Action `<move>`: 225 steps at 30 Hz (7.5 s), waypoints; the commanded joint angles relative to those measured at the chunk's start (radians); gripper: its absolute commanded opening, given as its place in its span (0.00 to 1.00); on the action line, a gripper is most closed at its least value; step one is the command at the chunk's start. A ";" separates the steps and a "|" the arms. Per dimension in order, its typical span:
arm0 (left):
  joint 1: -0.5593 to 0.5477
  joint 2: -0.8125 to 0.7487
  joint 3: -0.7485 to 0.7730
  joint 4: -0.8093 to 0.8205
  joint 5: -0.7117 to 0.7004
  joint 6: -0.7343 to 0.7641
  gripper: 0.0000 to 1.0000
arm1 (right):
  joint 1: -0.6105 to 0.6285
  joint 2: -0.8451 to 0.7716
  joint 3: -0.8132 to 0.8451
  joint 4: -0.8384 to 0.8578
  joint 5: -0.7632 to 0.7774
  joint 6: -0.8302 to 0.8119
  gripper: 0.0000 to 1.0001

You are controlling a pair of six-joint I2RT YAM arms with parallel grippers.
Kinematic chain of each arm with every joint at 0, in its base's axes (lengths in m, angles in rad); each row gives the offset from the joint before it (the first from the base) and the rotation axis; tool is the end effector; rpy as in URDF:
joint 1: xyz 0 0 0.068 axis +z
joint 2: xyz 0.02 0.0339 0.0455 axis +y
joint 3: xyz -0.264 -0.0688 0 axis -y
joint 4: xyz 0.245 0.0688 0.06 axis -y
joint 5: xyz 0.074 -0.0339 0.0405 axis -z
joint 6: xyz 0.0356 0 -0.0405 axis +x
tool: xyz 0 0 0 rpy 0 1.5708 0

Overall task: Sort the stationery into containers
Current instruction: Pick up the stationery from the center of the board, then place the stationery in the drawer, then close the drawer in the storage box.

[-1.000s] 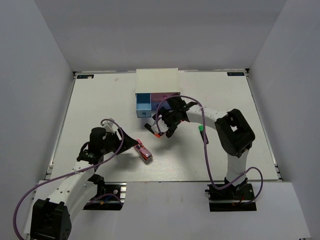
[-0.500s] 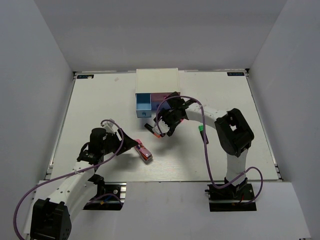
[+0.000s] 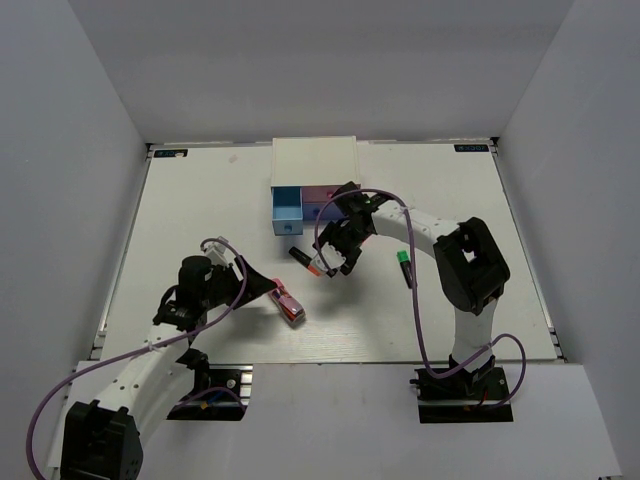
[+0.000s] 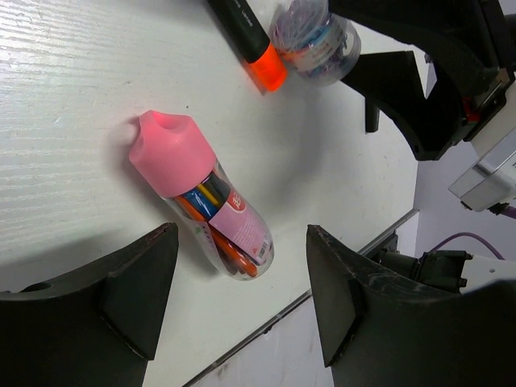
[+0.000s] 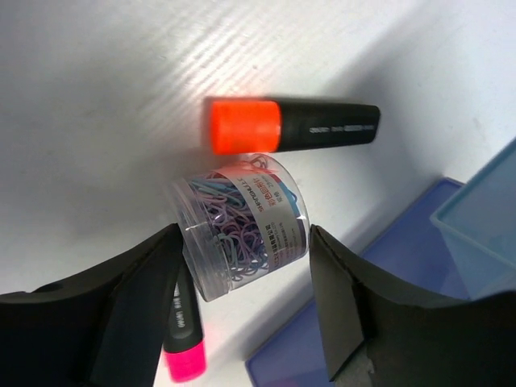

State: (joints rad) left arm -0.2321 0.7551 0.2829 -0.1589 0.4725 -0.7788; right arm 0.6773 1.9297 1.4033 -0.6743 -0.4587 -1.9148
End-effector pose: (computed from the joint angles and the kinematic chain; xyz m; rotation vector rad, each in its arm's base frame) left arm 0.1506 -0.0522 0.1741 -0.3532 2.3099 -1.0589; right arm 0.2964 0.2586 0.1907 -2.5063 0.5897 0.2099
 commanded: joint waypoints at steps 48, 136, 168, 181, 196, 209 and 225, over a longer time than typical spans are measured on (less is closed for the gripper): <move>0.004 -0.025 -0.014 0.013 0.028 -0.010 0.75 | 0.033 -0.144 0.137 -0.275 -0.029 0.166 0.15; 0.004 0.004 -0.060 0.134 0.046 -0.030 0.75 | 0.033 0.051 0.457 -0.041 -0.126 -0.530 0.42; 0.004 -0.014 -0.061 0.134 0.046 -0.030 0.75 | 0.028 0.011 0.402 0.114 -0.117 -0.454 0.90; 0.004 0.188 0.051 0.308 0.034 -0.028 0.53 | 0.024 -0.201 0.189 0.326 -0.072 -0.040 0.42; 0.004 0.509 0.303 0.418 0.098 0.006 0.05 | -0.002 -0.411 0.051 0.332 0.258 1.066 0.90; -0.006 0.719 0.446 0.427 0.120 0.007 0.19 | -0.056 -0.724 -0.316 0.492 0.169 1.175 0.00; -0.006 0.760 0.519 0.461 0.005 -0.046 0.19 | -0.108 -0.833 -0.454 0.529 0.160 1.238 0.07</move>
State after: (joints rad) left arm -0.2337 1.5299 0.7677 0.2699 0.5209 -0.8200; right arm 0.5758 1.1278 0.9554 -0.1875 -0.2745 -0.7017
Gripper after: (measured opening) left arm 0.190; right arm 0.069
